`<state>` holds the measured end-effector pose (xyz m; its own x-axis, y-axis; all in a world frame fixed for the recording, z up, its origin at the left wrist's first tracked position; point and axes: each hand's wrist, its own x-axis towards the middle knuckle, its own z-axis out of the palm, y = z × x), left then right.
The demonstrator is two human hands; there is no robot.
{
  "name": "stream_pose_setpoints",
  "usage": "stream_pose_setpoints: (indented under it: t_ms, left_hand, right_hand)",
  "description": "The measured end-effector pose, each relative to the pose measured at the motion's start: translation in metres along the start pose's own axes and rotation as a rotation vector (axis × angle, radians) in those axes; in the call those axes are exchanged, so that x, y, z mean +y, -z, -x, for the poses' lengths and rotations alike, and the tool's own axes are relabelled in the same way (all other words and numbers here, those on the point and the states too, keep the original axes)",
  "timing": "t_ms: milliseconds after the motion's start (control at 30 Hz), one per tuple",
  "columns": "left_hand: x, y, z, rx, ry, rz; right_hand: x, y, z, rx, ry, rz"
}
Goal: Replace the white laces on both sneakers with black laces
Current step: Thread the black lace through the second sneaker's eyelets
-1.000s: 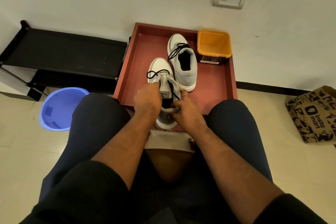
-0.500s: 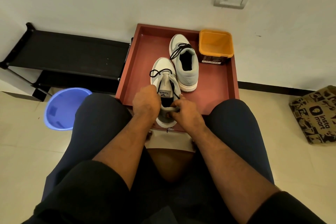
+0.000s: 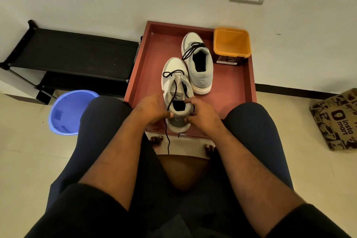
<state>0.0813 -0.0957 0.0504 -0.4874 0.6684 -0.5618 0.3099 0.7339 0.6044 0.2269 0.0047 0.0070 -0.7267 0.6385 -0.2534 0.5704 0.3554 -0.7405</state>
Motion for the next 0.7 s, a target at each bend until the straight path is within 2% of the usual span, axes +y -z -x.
stream_pose_setpoints:
  t_ms: [100,167,267,433,533,700]
  left_hand:
    - [0.0,0.002,0.004,-0.166,-0.151,0.198]
    - [-0.003,0.0,0.002,-0.21,-0.215,0.172]
    - [-0.006,-0.007,-0.008,-0.108,-0.263,-0.02]
    - [-0.002,-0.013,-0.013,0.022,-0.255,-0.161]
    - [-0.002,-0.014,-0.015,0.062,-0.201,-0.156]
    - [-0.005,-0.019,-0.022,0.109,-0.172,-0.115]
  right_hand:
    - [0.001,0.007,-0.001,0.058,-0.1,-0.202]
    - [0.0,0.005,-0.004,0.129,-0.173,-0.221]
    - [0.001,0.003,-0.011,0.21,-0.19,-0.181]
    - [0.003,0.002,-0.019,0.239,-0.219,-0.146]
    - [0.001,0.004,-0.018,0.19,-0.227,-0.084]
    - [0.004,0.01,-0.007,0.017,-0.307,-0.036]
